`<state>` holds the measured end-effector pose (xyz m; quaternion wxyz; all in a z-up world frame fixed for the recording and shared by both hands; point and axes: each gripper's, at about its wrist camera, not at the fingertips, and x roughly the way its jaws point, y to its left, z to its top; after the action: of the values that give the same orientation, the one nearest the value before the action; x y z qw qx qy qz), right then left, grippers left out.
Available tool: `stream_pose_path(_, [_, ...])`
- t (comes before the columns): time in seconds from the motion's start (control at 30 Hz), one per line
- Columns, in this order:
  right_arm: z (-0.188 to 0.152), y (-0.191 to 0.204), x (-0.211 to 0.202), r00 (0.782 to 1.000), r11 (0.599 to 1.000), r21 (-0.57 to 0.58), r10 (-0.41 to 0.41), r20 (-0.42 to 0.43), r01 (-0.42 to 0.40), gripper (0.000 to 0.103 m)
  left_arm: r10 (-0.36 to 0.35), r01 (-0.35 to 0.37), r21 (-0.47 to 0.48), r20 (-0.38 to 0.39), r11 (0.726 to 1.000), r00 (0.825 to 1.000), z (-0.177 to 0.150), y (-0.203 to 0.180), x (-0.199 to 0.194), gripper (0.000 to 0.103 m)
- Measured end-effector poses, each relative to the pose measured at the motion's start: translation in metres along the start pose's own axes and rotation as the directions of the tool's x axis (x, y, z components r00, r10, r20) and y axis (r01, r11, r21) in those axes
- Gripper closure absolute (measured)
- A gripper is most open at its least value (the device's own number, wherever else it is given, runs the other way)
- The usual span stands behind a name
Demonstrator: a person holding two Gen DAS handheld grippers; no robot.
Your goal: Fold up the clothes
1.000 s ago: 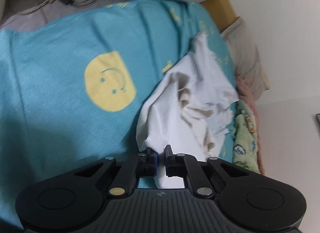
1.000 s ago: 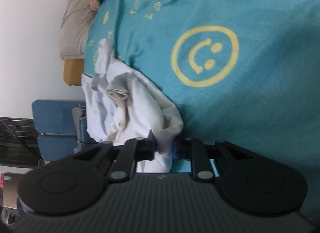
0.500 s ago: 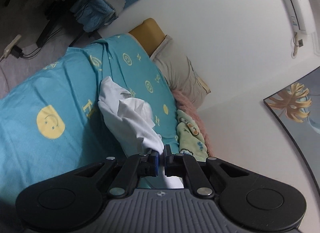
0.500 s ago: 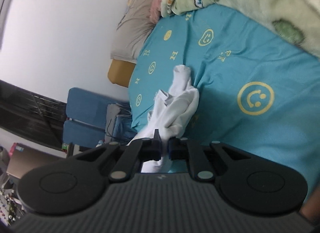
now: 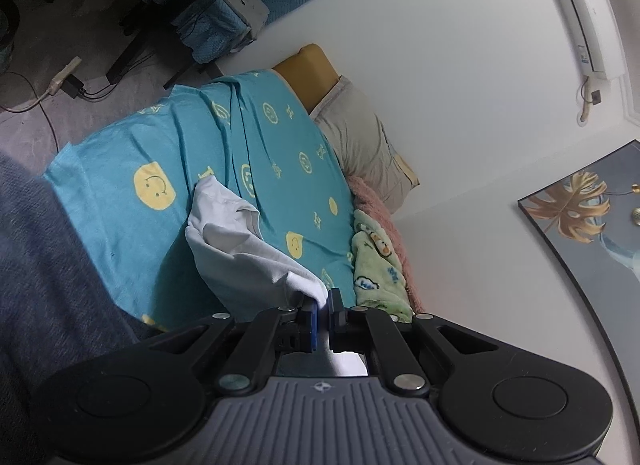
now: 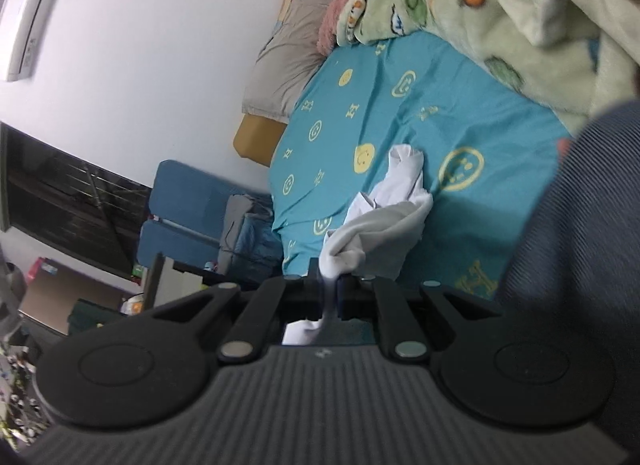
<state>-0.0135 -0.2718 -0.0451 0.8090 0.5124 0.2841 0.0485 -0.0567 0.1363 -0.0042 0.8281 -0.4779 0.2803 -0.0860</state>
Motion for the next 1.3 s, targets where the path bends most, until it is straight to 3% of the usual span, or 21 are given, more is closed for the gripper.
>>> stream_pose_path(0.2, [0.006,-0.004,0.009,1.000,1.000,0.002,-0.006,-0.001,0.006,0.094,0.028,-0.028,0.018,-0.022,0.999,0.999,0.007,-0.003,0.017,0.098])
stream_pose_path(0.33, [0.025,0.000,0.039,1.000,1.000,0.010,-0.025,-0.014,0.025,0.094,0.061,-0.060,0.029,-0.044,0.998,0.997,0.021,-0.006,0.041,0.098])
stream_pose_path(0.6, [0.075,0.000,0.140,0.995,0.997,0.018,-0.074,-0.060,0.076,0.094,0.169,-0.163,0.084,-0.077,0.983,0.983,0.085,-0.011,0.167,0.098])
stream_pose_path(0.87, [0.105,-0.027,0.241,0.984,0.992,0.039,-0.115,-0.138,0.121,0.093,0.254,-0.234,0.209,-0.072,0.949,0.965,0.110,0.017,0.270,0.097])
stream_pose_path(0.97, [0.104,-0.043,0.262,0.976,0.989,0.055,-0.123,-0.179,0.135,0.092,0.245,-0.230,0.182,-0.070,0.956,0.967,0.111,0.044,0.290,0.097])
stream_pose_path(1.17, [0.100,-0.034,0.286,0.953,0.975,-0.084,-0.220,-0.207,0.207,0.091,0.280,-0.271,0.115,-0.078,0.956,0.957,0.115,0.071,0.318,0.097])
stream_pose_path(1.3, [0.101,-0.034,0.292,0.953,0.975,-0.095,-0.219,-0.210,0.203,0.091,0.276,-0.262,0.159,-0.069,0.952,0.959,0.118,0.071,0.324,0.097])
